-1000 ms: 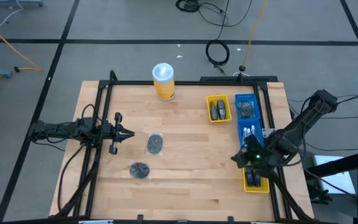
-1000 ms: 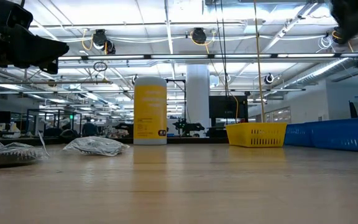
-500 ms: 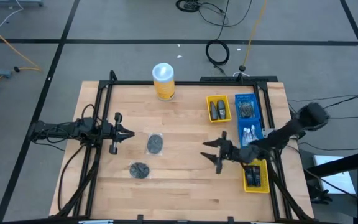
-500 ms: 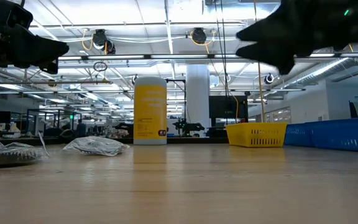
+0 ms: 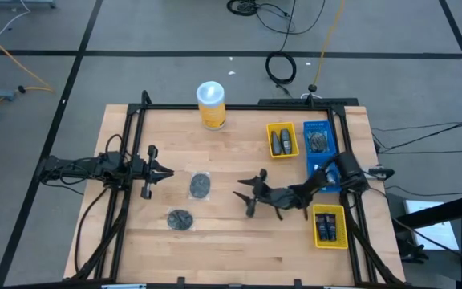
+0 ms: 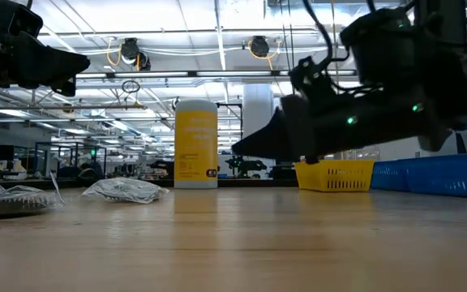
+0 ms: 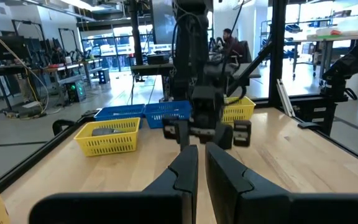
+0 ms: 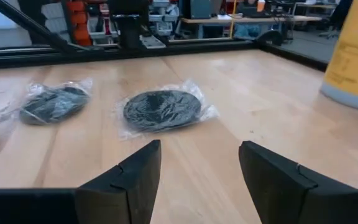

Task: Pick & Place Travel size toiletries
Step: Put the top black hairbrush into the top blue basket

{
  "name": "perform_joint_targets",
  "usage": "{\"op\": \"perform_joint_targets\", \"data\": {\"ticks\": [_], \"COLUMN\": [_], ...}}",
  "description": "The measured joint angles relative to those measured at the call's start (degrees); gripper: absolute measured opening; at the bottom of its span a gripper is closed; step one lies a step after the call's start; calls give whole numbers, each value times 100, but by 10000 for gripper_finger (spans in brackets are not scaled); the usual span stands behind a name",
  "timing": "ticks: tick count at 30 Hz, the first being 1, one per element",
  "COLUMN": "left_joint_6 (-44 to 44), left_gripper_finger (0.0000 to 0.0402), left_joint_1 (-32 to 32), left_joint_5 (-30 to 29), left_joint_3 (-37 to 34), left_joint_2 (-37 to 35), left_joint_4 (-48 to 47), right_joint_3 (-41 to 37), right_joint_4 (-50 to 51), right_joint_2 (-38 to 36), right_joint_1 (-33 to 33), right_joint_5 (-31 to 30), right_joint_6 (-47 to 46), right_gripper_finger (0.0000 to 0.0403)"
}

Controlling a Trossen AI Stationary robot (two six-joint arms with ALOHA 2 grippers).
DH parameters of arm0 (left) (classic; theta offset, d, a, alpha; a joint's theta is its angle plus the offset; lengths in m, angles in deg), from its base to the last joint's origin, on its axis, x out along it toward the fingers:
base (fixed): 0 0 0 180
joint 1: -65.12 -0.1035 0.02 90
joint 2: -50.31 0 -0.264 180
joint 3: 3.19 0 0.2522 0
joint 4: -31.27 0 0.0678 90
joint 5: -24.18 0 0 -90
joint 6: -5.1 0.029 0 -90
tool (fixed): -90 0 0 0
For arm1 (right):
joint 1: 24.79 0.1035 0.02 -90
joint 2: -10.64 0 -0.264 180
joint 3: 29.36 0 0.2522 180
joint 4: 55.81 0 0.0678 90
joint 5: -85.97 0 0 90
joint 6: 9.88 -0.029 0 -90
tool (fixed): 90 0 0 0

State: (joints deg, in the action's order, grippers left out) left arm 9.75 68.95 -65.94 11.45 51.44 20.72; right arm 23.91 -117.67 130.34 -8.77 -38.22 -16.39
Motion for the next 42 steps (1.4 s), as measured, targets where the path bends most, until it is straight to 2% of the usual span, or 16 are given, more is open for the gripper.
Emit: {"op": "perform_joint_targets", "data": {"ticks": [6, 14, 17, 21, 26, 31, 37, 42], "left_joint_6": [-1, -83, -510, -1726, -1561, -1161, -719, -195], "left_gripper_finger": [33, 33, 33, 33, 33, 33, 33, 42], "left_joint_1": [0, 1, -1, 0, -1, -1, 1, 99], "left_joint_5": [-2, 0, 7, -14, -676, -891, -954, -1048], "left_joint_3": [0, 0, 0, 2, 2, 2, 89, 483], "left_joint_2": [0, 0, -2, -2, 22, 550, 1615, 2558], "left_joint_4": [-1, 39, 374, 1053, 1441, 1439, 1288, 973], "right_joint_3": [304, 310, 312, 312, 312, 311, 310, 310], "right_joint_4": [-7, 65, 65, 88, 89, 99, 197, 292], "right_joint_2": [484, 604, 604, 604, 604, 604, 604, 601], "right_joint_1": [23, 16, 19, 19, 19, 7, -60, -71], "right_joint_5": [-4, -17, -16, -18, -18, -18, -20, -20], "right_joint_6": [-21, -199, -222, -222, -224, -223, -261, -334], "right_gripper_finger": [208, 208, 208, 208, 208, 208, 208, 208]}}
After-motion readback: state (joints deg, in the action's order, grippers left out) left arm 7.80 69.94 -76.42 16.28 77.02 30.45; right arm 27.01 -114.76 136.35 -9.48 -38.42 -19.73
